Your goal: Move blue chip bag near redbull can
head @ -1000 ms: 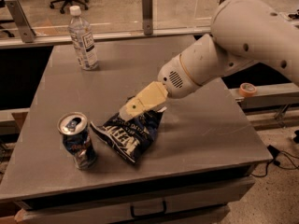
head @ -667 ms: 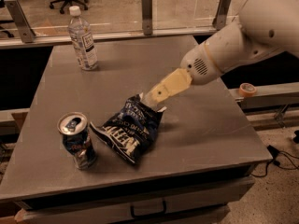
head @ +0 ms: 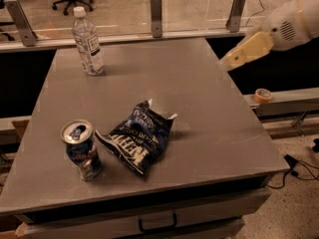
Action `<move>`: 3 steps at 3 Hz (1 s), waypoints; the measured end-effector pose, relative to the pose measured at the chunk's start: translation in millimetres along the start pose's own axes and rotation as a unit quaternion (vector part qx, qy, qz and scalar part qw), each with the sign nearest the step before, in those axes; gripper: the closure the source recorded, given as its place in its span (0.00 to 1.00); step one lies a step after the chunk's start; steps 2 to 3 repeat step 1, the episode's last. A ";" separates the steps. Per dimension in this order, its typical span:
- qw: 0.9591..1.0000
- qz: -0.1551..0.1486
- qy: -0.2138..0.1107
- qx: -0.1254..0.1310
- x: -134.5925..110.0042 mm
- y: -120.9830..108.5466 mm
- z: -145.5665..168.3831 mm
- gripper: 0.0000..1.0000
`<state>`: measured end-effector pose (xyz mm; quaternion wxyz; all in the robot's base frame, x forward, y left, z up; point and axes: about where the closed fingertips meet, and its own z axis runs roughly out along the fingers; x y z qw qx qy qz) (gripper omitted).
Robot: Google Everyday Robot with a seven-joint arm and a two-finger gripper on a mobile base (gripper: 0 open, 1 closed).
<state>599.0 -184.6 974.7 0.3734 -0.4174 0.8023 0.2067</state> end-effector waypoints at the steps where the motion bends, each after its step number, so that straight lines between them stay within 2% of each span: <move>1: 0.999 -0.020 -0.025 0.026 -28.0 -9.1 -26.6 0.00; 3: 0.999 -0.020 -0.025 0.026 -28.0 -9.1 -26.6 0.00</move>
Offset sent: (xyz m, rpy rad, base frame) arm 0.0000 0.0000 0.0000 0.0000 0.0000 0.0000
